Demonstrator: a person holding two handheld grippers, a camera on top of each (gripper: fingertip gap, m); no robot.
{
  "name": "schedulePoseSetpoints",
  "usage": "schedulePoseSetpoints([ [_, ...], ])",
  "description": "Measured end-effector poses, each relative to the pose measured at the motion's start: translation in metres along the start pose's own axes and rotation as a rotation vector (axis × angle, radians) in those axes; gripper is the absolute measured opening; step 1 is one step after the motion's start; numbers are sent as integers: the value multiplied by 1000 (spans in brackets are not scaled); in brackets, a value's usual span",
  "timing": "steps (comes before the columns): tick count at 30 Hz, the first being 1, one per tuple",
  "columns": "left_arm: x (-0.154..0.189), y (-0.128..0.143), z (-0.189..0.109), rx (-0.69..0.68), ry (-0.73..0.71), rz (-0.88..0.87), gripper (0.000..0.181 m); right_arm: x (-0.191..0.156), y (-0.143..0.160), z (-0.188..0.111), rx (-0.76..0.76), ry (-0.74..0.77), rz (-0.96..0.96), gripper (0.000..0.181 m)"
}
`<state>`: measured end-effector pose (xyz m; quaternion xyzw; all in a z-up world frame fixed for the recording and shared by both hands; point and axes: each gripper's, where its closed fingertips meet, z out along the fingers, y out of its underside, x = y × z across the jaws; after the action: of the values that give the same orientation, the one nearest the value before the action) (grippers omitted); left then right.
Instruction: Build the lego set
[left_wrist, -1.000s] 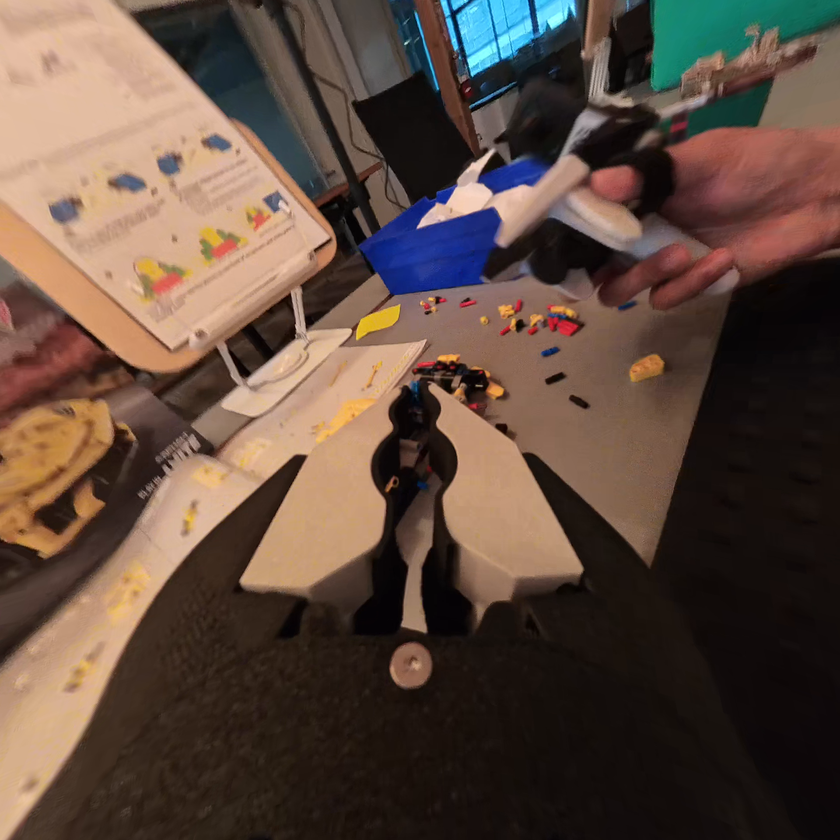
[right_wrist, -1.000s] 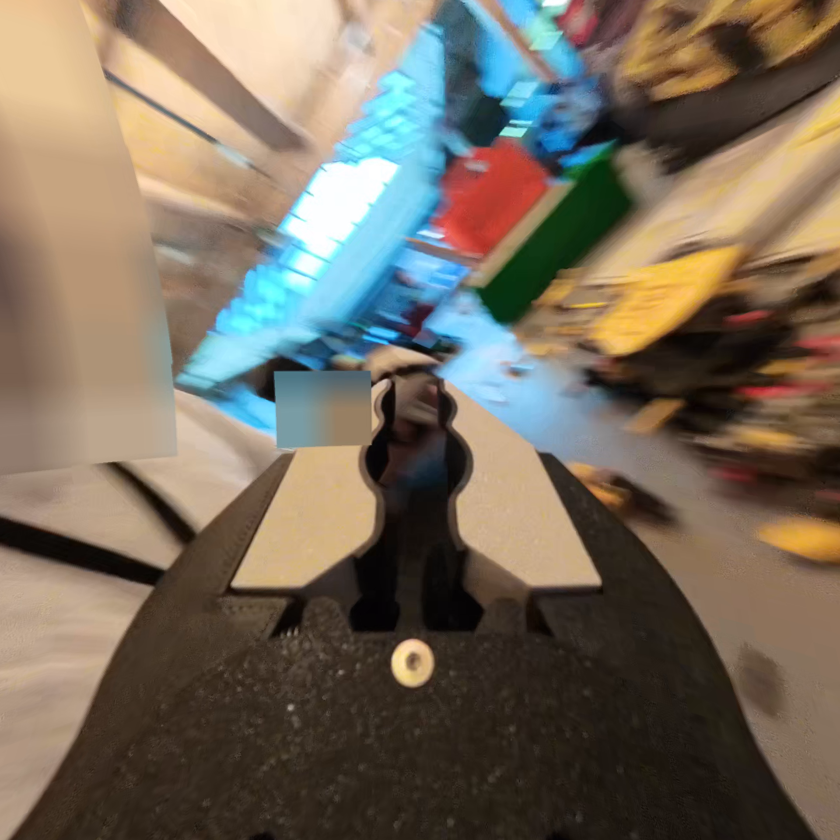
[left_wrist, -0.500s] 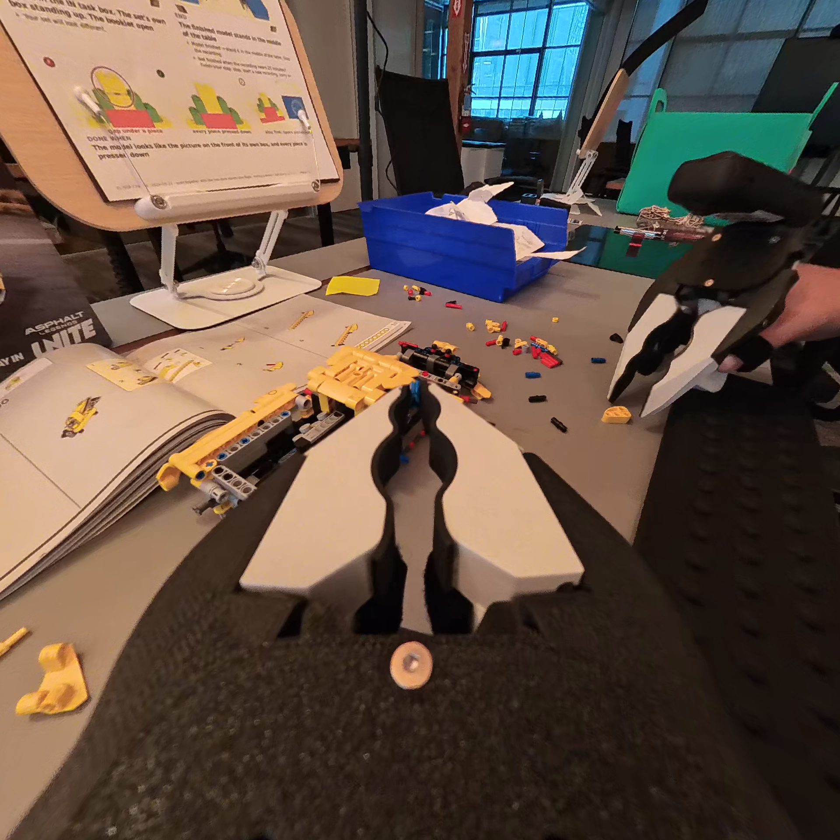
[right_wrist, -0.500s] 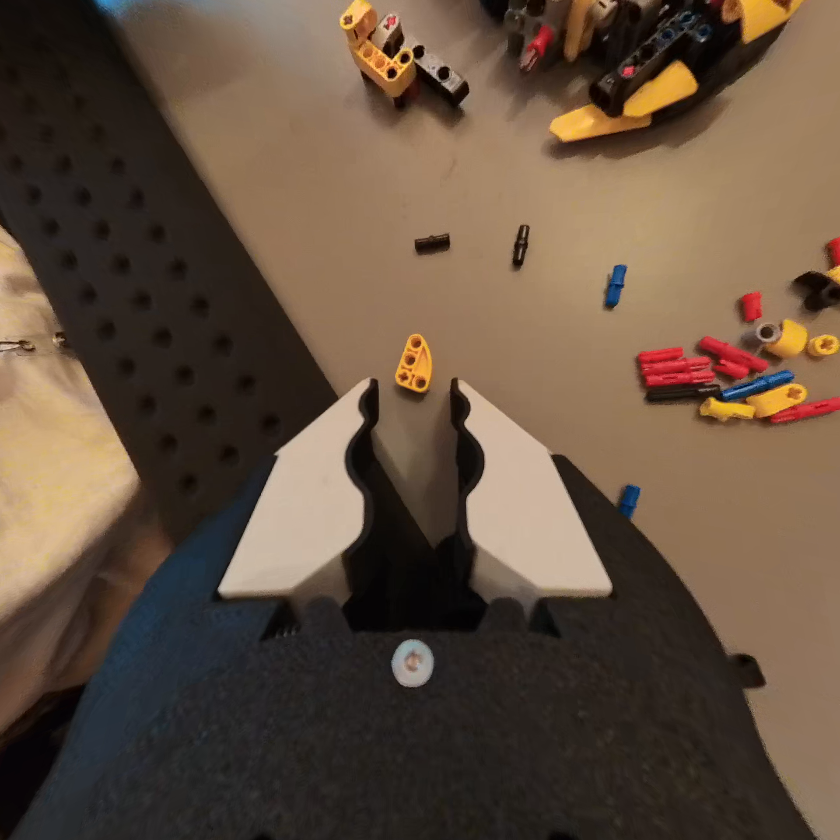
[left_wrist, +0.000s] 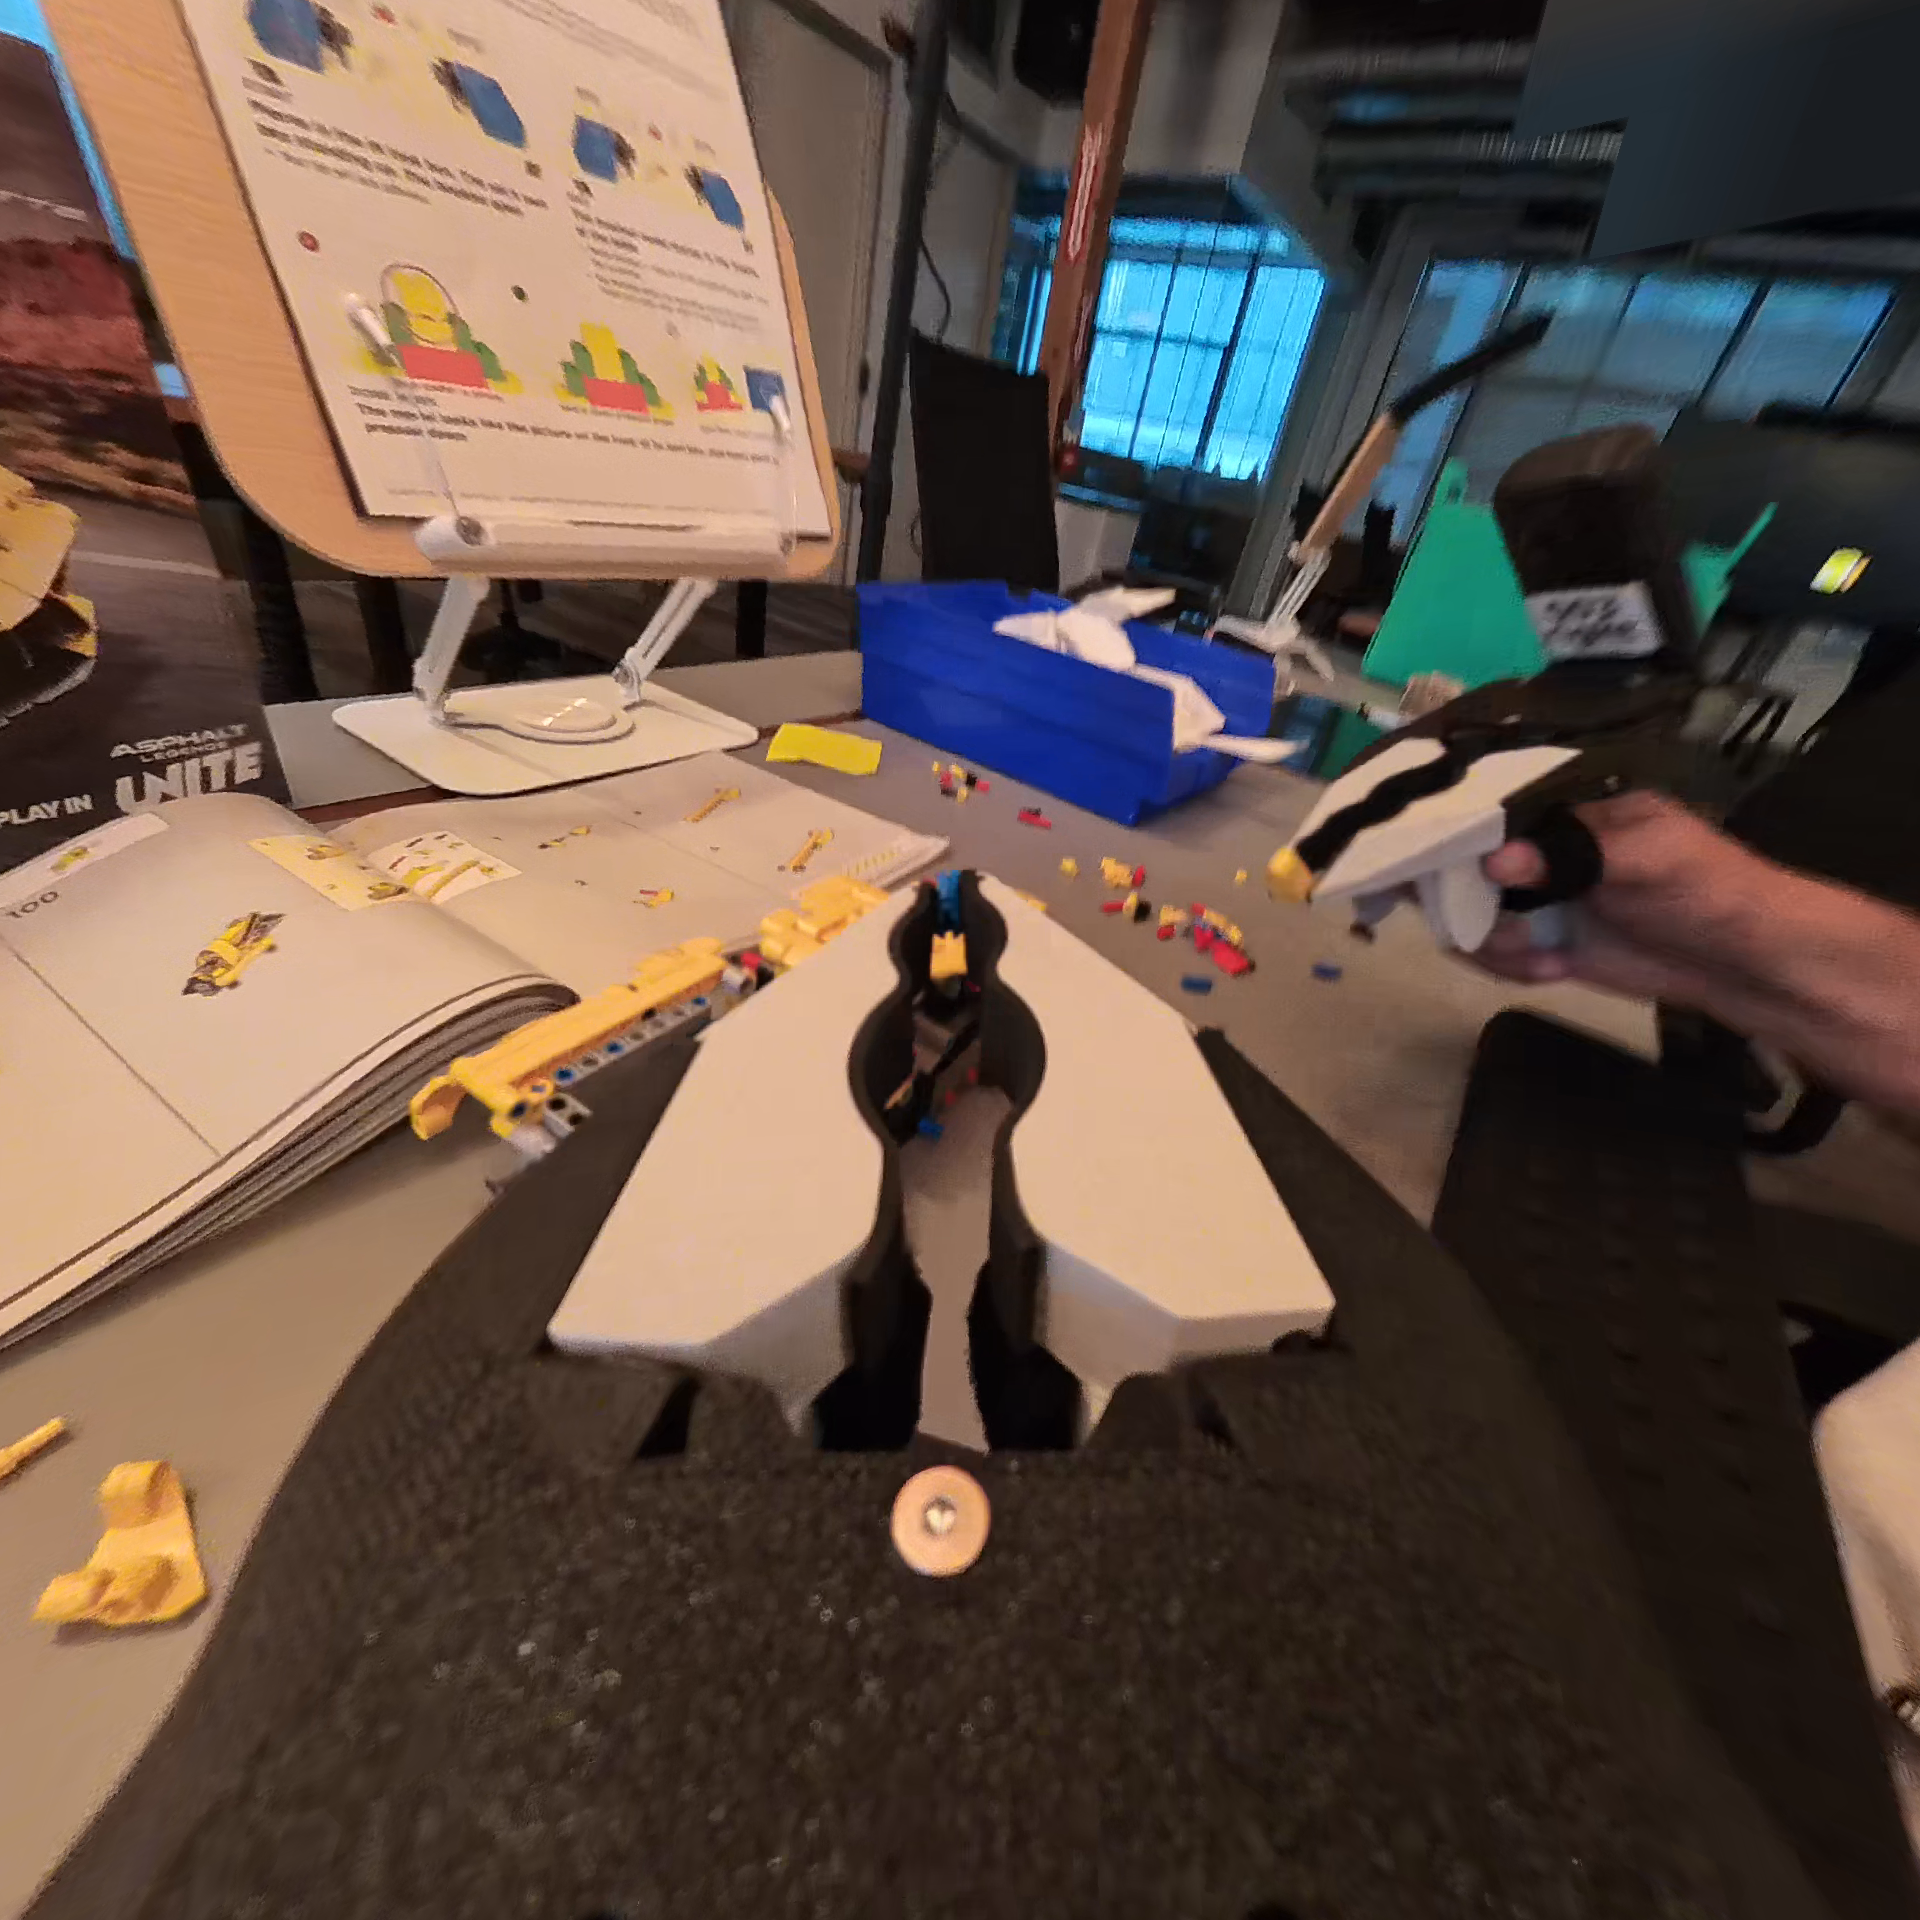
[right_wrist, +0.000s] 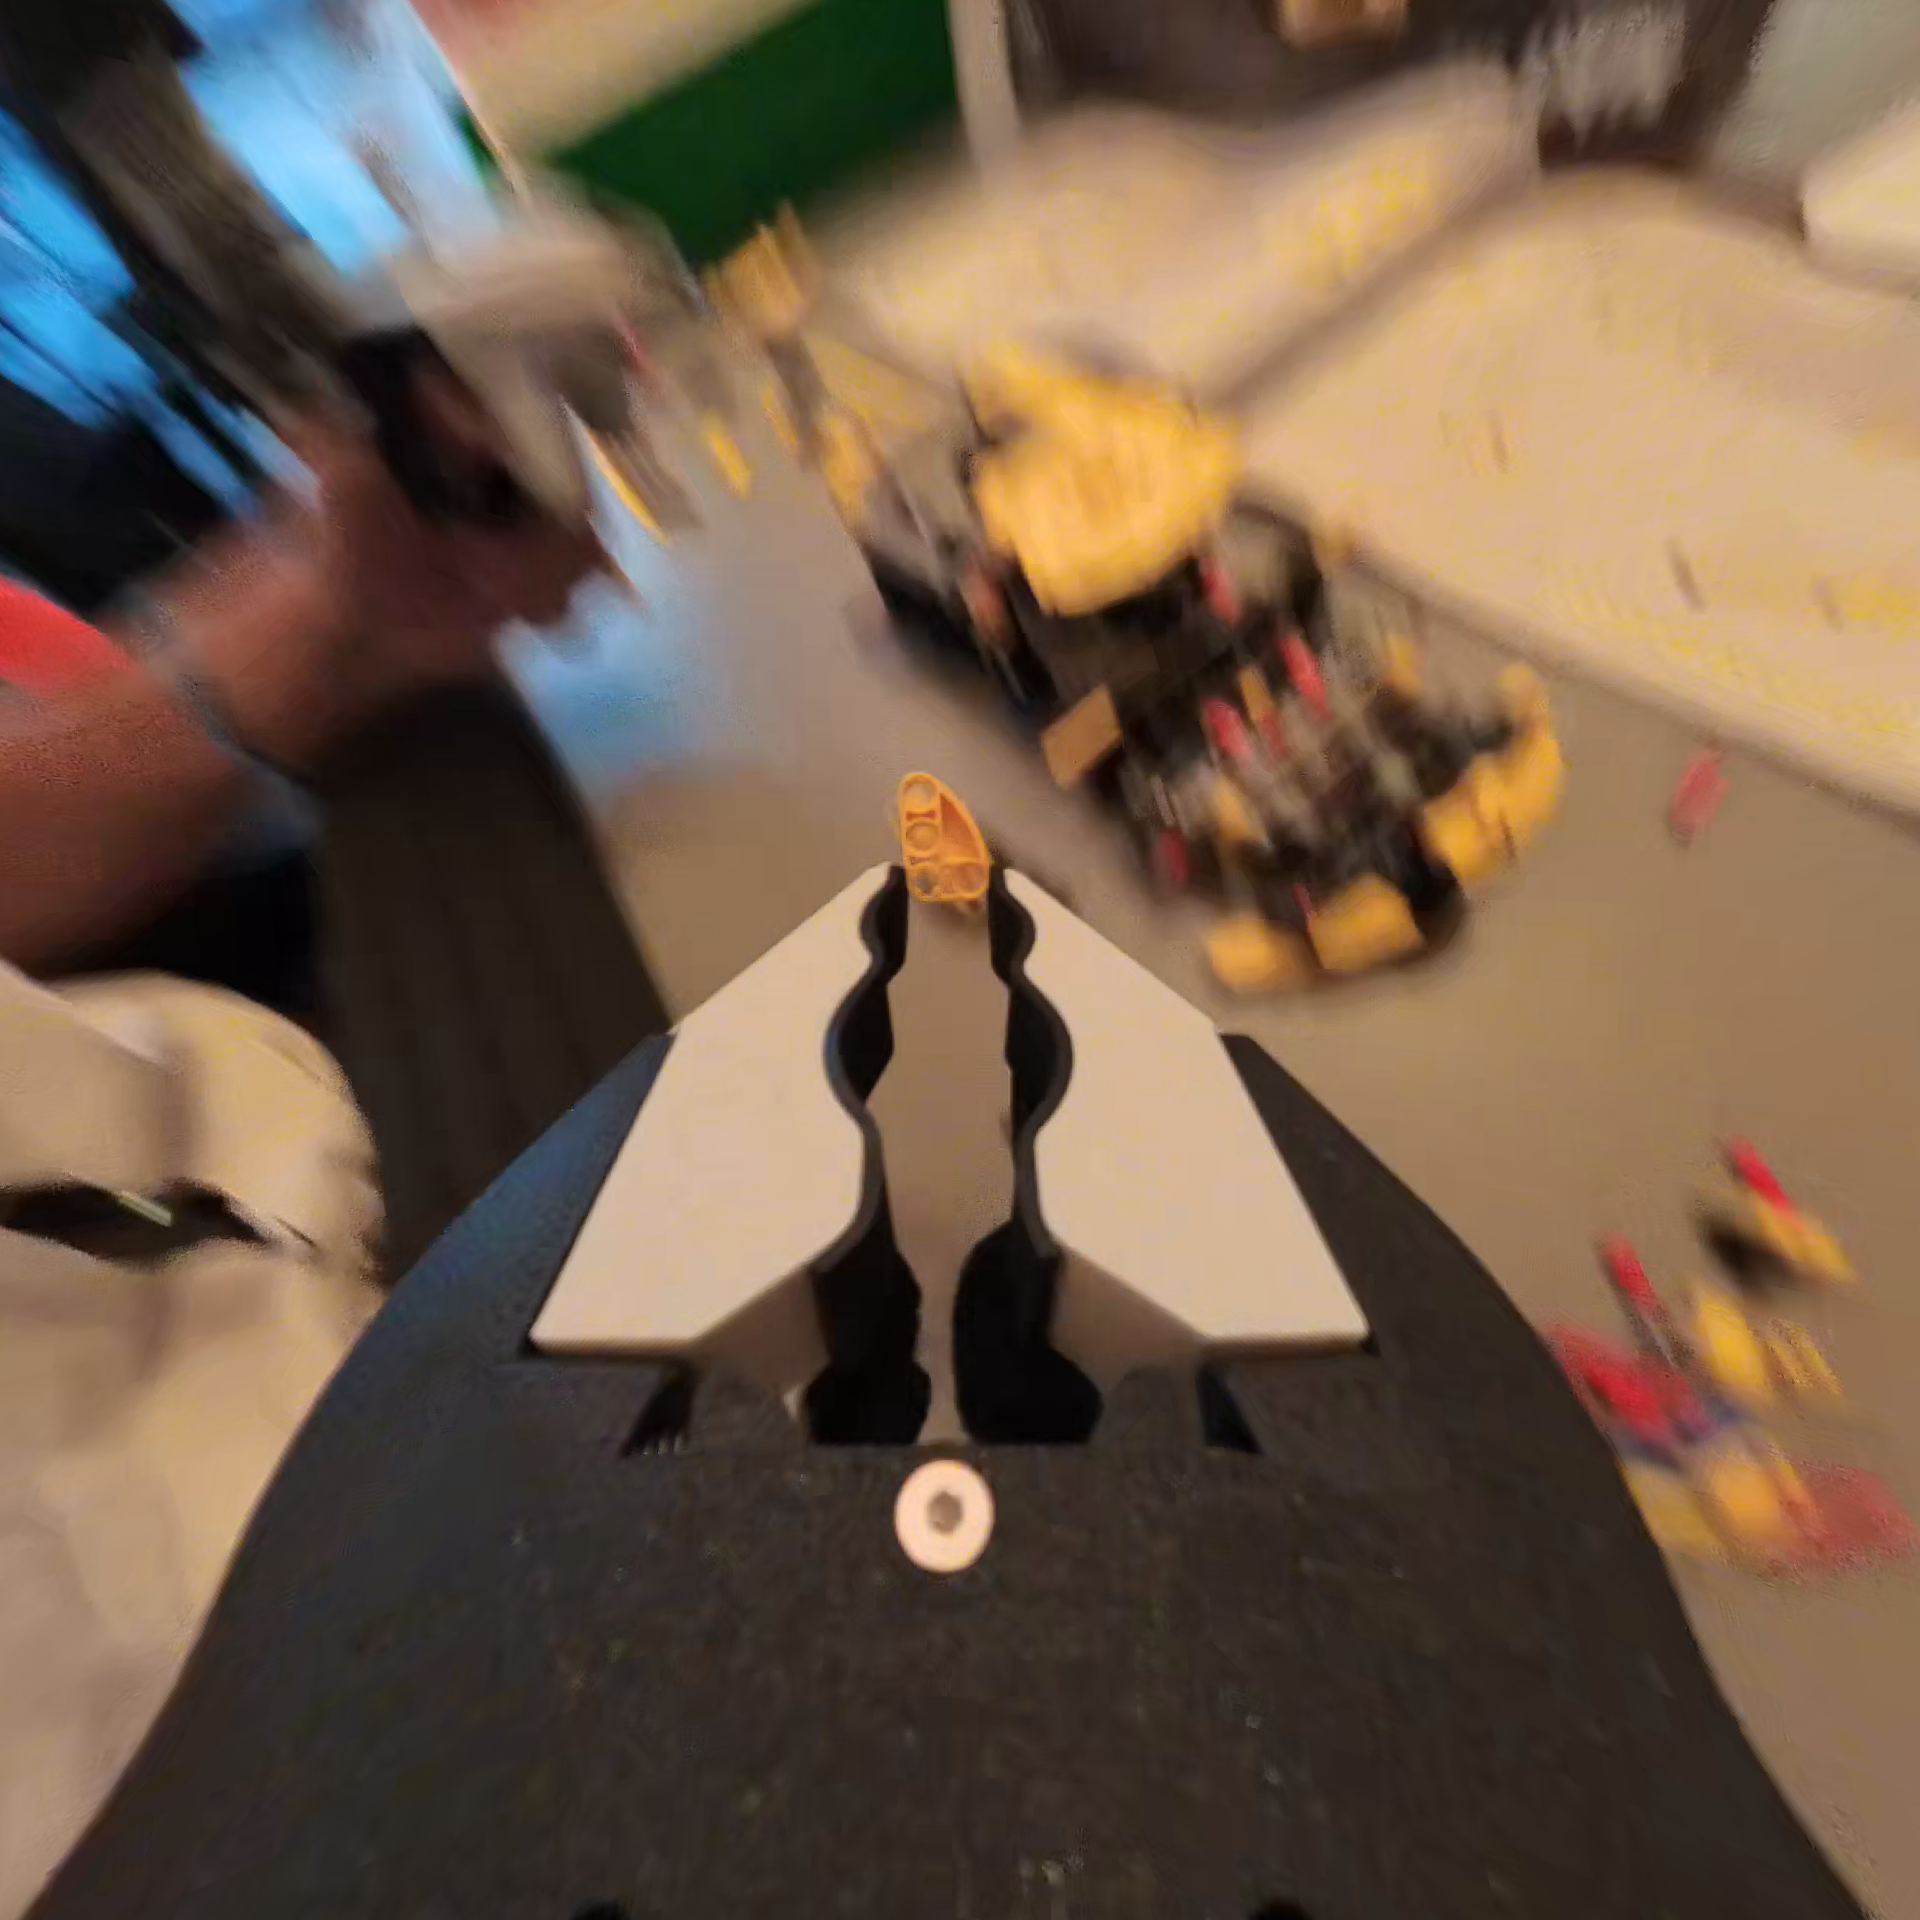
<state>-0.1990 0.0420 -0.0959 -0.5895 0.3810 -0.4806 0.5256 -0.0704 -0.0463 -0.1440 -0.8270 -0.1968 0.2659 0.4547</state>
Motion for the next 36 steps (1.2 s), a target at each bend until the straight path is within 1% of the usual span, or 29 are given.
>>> schedulePoseSetpoints([
  [1, -5, -8, 0, 26, 14, -43, 4, -11, -34, 4, 145, -117, 48, 14],
  [2, -10, -17, 1, 45, 47, -88, 4, -21, -65, 8, 257, -251, 97, 14],
  [4, -25, -39, 8, 76, 94, -181, 5, -44, -117, 16, 386, -564, 146, 14],
  [5, -29, -51, 13, 81, 151, -224, 4, -44, -139, 24, 432, -657, 147, 14],
  [6, -34, -62, 19, 82, 203, -260, 4, -38, -155, 35, 459, -716, 148, 14],
  [7, -43, -70, 27, 86, 217, -277, 4, -32, -168, 45, 462, -800, 181, 14],
  [9, -48, -72, 41, 65, 271, -260, 4, -19, -186, 57, 454, -972, 312, 13],
  [10, -47, -70, 45, 68, 293, -248, 4, -14, -190, 61, 477, -999, 340, 13],
  [12, -38, -62, 44, 77, 349, -233, 4, -7, -183, 69, 491, -963, 346, 13],
  [13, -37, -56, 42, 83, 350, -228, 4, -6, -176, 72, 483, -931, 353, 13],
  [15, -35, -55, 38, 115, 362, -237, 4, -4, -166, 71, 497, -905, 375, 13],
  [18, -39, -58, 37, 150, 364, -241, 4, 7, -153, 86, 426, -787, 375, 13],
  [22, -40, -53, 40, 136, 364, -252, 4, 9, -144, 97, 365, -723, 325, 14],
  [23, -39, -52, 41, 133, 365, -253, 4, 9, -143, 98, 368, -719, 328, 15],
  [30, -20, -46, 47, 108, 400, -227, 3, -6, -143, 94, 360, -829, 352, 14],
  [32, -15, -46, 48, 110, 403, -209, 4, -7, -142, 96, 355, -833, 356, 14],
  [36, -19, -46, 48, 107, 361, -187, 4, -10, -142, 99, 355, -837, 352, 14],
])
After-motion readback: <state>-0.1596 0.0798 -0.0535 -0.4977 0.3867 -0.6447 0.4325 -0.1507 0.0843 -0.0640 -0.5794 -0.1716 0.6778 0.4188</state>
